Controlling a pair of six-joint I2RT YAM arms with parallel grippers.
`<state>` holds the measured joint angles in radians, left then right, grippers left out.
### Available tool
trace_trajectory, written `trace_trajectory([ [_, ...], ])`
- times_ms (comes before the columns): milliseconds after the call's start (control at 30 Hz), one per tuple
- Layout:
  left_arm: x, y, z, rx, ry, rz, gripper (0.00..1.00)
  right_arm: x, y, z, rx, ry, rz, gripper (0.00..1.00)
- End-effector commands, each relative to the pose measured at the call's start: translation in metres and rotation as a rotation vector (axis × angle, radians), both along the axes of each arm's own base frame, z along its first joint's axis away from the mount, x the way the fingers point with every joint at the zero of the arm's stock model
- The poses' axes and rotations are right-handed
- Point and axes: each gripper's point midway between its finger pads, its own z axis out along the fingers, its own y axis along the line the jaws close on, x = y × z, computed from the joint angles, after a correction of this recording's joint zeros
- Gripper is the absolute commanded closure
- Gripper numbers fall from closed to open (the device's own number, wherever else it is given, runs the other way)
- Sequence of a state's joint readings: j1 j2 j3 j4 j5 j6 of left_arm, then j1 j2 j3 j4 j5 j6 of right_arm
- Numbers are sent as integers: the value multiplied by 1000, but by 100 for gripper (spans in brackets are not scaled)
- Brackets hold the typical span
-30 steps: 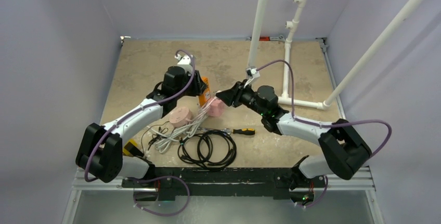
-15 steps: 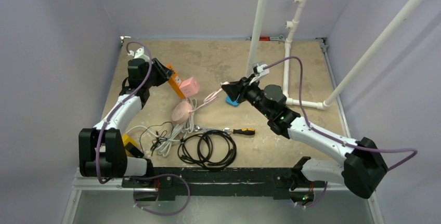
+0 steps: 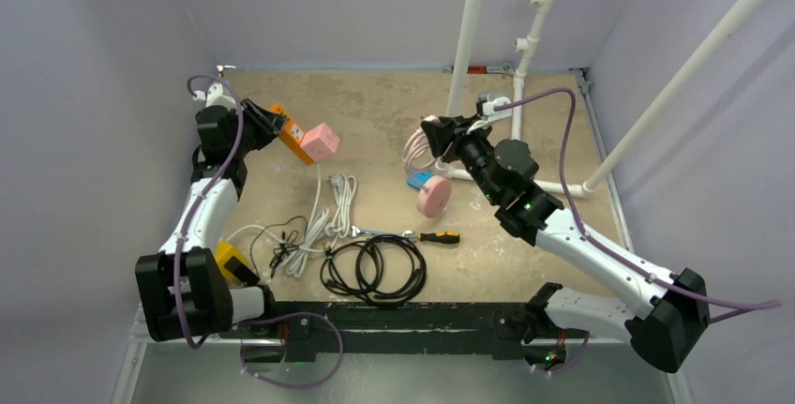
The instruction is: Pull the plug off the socket
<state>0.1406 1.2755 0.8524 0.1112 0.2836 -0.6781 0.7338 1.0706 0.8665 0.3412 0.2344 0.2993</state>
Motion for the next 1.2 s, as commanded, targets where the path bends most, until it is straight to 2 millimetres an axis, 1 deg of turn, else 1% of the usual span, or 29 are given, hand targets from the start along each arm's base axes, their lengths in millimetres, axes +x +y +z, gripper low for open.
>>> trace_trajectory([
  [0,4,-2,41,-27,-154,-20,100,7,-10,15,-16,-92,-68,100],
  [133,5,-9,36,-47,-150,-59,100,10,-14,-2,-36,-96,-92,100],
  [267,5,-11,32,-49,-145,-76,100,11,-11,-22,-59,-102,-109,100],
  [433,2,-21,37,-62,-173,-131,100,2,19,-54,-136,-84,-104,100],
  [500,2,-24,37,-64,-179,-150,100,4,30,-67,-171,-65,-96,100],
  [567,2,-25,37,-65,-179,-160,100,9,36,-79,-187,-33,-95,100],
  [700,2,-29,35,-68,-181,-178,100,19,47,-112,-238,49,-103,100],
  [733,2,-30,34,-68,-180,-181,100,21,50,-123,-259,83,-104,100],
  [800,2,-33,33,-67,-178,-193,100,24,63,-145,-290,141,-71,100],
  [833,2,-35,33,-67,-178,-200,100,26,68,-160,-320,176,-61,100],
  [867,2,-38,32,-65,-174,-208,100,30,73,-180,-361,220,-63,100],
  [900,1,-41,32,-61,-172,-217,100,33,75,-195,-395,260,-71,100],
  [967,1,-47,30,-56,-164,-233,100,39,79,-218,-451,319,-89,100],
  [1033,1,-51,29,-46,-158,-244,100,43,81,-232,-481,349,-106,100],
  [1167,1,-56,25,-42,-143,-258,100,49,80,-248,-512,384,-133,86],
])
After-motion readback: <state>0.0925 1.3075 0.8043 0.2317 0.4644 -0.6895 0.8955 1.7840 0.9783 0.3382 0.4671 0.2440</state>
